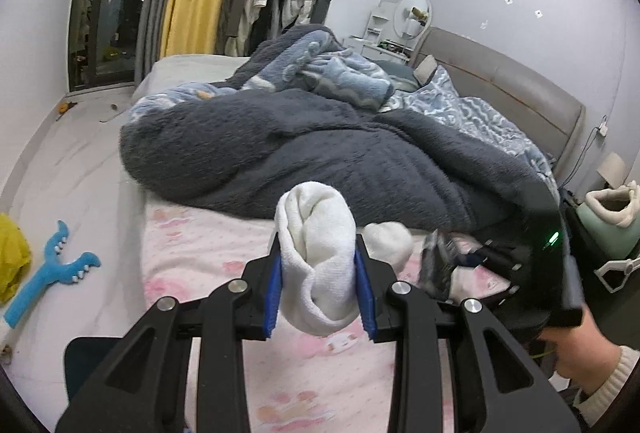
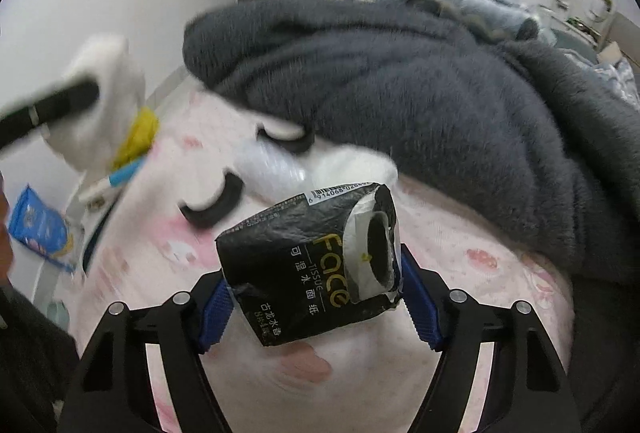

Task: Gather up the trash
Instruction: 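Carry the sock and Face packet over the wastebasket with both tools, then open the left tool to drop the white sock into the wastebasket, then lower the Face packet into the wastebasket and open the right tool, then move both tools back to the bed toward the remaining sock and clips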

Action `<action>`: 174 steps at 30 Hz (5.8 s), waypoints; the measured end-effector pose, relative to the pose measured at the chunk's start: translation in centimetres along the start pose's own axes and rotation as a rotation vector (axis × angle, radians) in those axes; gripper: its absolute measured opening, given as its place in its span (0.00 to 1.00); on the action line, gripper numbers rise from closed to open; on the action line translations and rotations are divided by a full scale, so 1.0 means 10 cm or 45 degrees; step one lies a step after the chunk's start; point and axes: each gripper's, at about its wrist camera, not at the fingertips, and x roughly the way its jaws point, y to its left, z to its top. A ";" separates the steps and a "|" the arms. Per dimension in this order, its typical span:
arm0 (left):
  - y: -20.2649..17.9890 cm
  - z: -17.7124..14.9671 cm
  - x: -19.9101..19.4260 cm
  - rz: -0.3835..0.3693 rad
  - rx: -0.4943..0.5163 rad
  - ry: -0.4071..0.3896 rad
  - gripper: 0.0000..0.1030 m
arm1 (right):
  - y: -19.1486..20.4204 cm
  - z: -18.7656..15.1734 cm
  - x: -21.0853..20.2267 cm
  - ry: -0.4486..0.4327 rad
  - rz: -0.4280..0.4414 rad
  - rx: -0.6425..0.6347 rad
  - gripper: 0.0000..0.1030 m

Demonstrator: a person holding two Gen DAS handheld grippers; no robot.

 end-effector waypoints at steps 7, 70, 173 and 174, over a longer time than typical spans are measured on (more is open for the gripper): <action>0.24 -0.12 -0.12 0.100 -0.002 0.018 0.34 | 0.18 0.16 -0.18 -0.124 0.014 0.104 0.73; 2.55 -1.88 -0.19 0.359 -0.496 0.836 0.62 | 2.75 0.51 0.76 -0.004 0.367 -0.168 0.73; 1.10 -0.03 -0.63 0.393 -0.059 -0.136 0.92 | 1.37 0.77 0.46 -0.176 0.212 -0.072 0.88; 1.08 -0.02 -0.61 0.394 -0.061 -0.141 0.92 | 1.33 0.77 0.45 -0.179 0.202 -0.070 0.88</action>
